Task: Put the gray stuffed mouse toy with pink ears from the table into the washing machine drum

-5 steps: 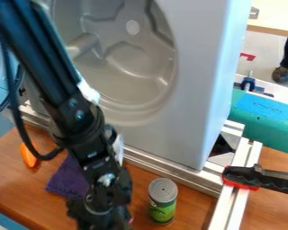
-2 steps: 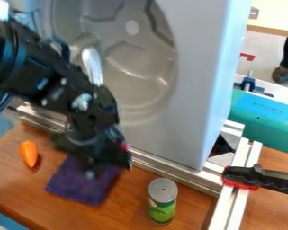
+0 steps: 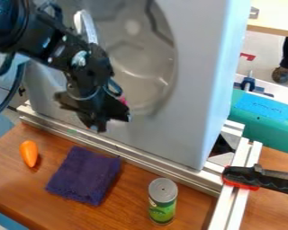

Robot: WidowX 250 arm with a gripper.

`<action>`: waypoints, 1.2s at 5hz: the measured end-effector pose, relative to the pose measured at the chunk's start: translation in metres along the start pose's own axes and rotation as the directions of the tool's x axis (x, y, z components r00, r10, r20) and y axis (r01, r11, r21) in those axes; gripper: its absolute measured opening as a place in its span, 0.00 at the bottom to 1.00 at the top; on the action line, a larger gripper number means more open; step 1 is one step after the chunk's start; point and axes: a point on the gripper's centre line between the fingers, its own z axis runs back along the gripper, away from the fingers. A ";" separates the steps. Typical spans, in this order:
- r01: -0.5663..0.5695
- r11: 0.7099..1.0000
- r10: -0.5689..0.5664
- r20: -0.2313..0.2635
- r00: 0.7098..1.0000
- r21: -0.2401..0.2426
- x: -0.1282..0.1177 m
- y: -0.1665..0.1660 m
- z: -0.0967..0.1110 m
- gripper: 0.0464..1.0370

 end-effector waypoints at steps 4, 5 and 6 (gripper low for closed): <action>-0.028 0.995 0.025 0.029 0.999 0.098 0.087 0.000 -0.068 0.09; -0.042 0.992 0.042 0.000 0.999 0.118 0.101 0.017 -0.078 0.09; -0.040 0.991 0.045 -0.039 0.998 0.125 0.112 0.033 -0.092 0.15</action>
